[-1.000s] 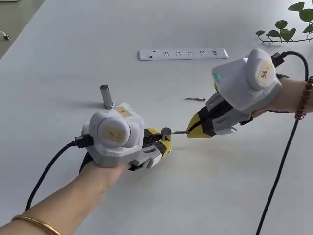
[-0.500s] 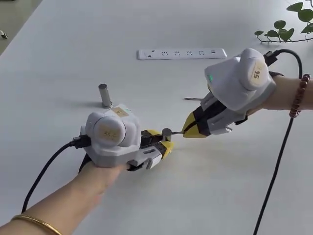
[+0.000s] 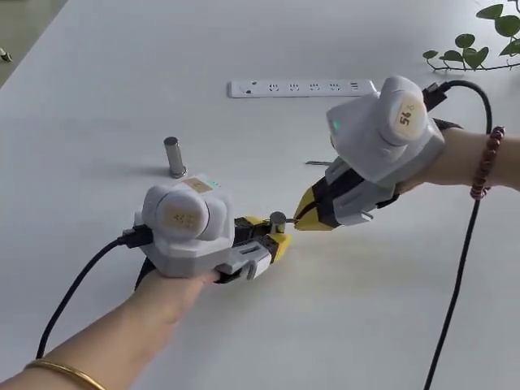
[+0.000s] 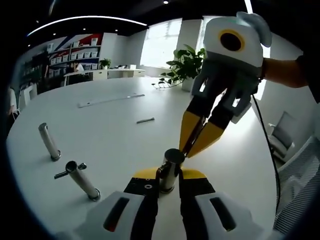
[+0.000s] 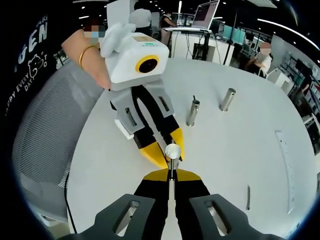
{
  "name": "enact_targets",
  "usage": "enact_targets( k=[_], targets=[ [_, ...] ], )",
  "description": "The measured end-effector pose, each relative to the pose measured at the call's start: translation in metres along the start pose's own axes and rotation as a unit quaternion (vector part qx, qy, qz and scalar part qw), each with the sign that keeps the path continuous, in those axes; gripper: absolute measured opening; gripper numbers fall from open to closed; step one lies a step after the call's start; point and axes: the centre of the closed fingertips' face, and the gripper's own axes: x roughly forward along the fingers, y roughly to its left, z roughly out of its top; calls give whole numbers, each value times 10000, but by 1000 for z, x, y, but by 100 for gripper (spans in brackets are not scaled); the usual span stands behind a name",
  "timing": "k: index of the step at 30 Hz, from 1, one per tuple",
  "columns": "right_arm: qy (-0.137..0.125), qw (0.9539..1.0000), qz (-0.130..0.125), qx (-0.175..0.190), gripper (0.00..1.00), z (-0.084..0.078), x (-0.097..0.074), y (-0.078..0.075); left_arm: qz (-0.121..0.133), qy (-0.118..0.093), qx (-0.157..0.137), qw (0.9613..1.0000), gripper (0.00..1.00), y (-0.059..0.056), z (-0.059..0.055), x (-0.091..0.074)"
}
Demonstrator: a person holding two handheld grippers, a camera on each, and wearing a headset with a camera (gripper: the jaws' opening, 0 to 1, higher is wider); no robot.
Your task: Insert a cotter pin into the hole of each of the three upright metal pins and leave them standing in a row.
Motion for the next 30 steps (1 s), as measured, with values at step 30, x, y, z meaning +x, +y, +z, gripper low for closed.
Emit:
enact_targets(
  k=[30],
  targets=[
    [-382, 9986, -283, 216, 0, 7, -9, 1, 498, 8, 97, 9987, 13, 0, -2, -9]
  ],
)
